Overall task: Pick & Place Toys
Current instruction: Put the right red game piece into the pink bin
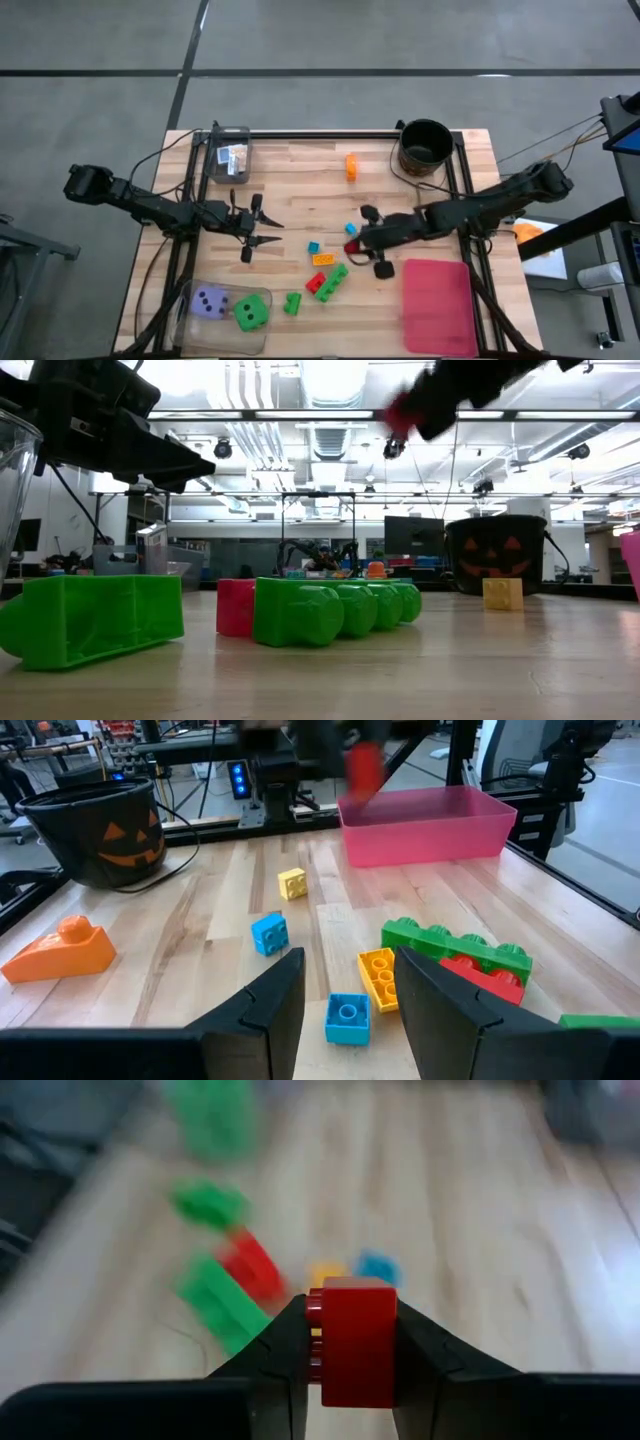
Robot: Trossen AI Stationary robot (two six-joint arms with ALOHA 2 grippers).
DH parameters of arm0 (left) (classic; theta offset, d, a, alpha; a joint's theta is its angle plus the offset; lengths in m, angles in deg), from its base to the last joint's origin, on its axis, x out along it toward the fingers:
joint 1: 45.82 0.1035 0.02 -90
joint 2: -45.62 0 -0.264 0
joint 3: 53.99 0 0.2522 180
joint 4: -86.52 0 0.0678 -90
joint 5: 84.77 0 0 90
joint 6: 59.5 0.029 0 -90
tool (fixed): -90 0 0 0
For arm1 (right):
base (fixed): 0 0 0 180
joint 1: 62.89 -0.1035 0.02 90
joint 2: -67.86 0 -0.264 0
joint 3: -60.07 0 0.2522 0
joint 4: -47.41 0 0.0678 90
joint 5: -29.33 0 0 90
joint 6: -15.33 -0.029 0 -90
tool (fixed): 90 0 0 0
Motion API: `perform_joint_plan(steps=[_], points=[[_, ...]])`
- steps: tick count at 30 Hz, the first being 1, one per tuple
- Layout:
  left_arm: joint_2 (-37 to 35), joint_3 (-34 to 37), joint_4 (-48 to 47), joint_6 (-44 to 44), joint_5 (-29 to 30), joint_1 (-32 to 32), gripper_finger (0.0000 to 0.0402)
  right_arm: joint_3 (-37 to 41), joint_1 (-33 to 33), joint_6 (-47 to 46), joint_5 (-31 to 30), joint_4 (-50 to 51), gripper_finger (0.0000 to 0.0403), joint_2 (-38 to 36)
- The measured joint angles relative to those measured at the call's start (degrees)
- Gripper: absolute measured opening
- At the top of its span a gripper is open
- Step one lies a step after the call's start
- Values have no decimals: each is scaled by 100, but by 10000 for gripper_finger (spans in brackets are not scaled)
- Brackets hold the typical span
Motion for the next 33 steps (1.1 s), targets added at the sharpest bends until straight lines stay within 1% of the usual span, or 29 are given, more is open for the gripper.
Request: perform_joint_plan(steps=[4,7,9,13,16,24,30,33], points=[[0,2,-18,0,0,0,157,724,-340,5,334,-1587,89,-261],[-1,2,-16,-2,0,0,157,1286,-587,-246,389,-2434,89,-457],[-1,2,-16,-2,0,0,157,1598,-760,-540,384,-2737,89,-634],[-1,2,-7,-4,0,0,157,2061,-1211,-1314,62,-2737,89,-1035],[-1,2,-7,-4,0,0,157,2225,-1609,-1930,-273,-2414,89,-1373],[-1,2,-5,-40,0,0,157,2174,-2601,-3955,-764,-491,89,-2166],[-1,2,-7,-44,0,0,157,2002,-3028,-5392,-808,692,89,-2277],[-1,2,-10,-44,0,0,157,1780,-3122,-6078,-737,1520,89,-2187]])
